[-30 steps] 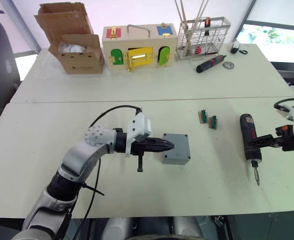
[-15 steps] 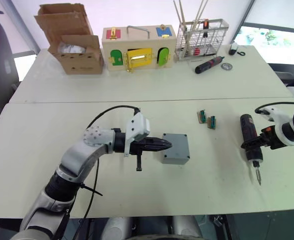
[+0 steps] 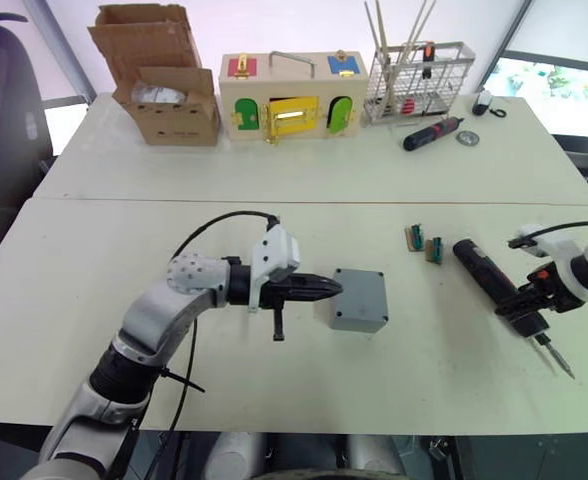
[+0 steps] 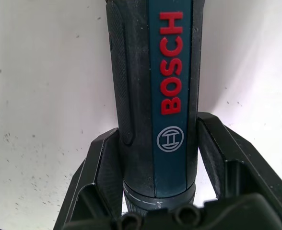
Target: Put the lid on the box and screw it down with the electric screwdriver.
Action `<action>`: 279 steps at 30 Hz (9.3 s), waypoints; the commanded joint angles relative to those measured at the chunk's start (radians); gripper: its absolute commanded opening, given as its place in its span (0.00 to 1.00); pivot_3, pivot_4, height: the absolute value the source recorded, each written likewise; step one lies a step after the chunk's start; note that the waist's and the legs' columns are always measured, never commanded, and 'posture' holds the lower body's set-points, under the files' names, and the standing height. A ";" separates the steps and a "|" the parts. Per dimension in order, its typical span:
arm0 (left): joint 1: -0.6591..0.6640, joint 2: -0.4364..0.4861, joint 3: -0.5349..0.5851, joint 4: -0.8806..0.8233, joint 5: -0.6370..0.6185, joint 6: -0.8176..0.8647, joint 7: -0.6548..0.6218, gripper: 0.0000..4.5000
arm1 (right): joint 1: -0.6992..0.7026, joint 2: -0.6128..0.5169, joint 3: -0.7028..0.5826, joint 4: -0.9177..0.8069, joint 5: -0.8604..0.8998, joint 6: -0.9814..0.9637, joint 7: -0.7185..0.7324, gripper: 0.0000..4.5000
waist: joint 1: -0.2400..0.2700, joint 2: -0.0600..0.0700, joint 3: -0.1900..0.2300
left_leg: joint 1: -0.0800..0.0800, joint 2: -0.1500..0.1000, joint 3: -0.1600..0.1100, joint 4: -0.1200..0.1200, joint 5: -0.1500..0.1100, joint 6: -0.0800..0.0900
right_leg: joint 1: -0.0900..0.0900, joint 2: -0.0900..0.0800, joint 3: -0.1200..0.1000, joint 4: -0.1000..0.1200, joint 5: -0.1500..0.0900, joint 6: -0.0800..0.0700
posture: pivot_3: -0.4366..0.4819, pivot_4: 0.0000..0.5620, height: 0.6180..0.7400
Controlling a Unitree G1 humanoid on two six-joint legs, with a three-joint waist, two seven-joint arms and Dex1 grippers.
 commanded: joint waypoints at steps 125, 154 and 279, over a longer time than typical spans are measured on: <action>-0.189 -0.076 -0.127 0.393 0.241 -0.226 -0.245 0.00 | 0.637 0.956 -0.484 -1.078 0.285 -0.332 -0.996 0.40 | -0.055 0.008 -0.003 | 0.000 0.001 0.001 -0.002 0.004 -0.006 | -0.013 0.003 0.002 0.021 0.001 0.002 | 0.48 0.27 0.98; -0.170 -0.061 -0.147 0.399 0.280 -0.258 -0.251 0.00 | 0.733 0.919 -0.437 -0.983 0.222 -0.414 -1.001 0.40 | -0.052 -0.006 -0.019 | 0.020 0.003 -0.001 -0.008 -0.003 0.004 | 0.013 0.004 0.001 0.002 -0.001 0.003 | 0.48 0.27 0.98; -0.143 0.038 0.043 0.343 0.180 -0.120 -0.097 0.00 | 0.571 0.202 -0.782 -0.954 0.640 0.141 -0.477 0.99 | -0.014 0.012 0.002 | -0.004 0.003 0.000 -0.003 0.000 -0.002 | -0.008 0.001 -0.002 0.003 0.002 0.002 | 0.48 0.27 0.98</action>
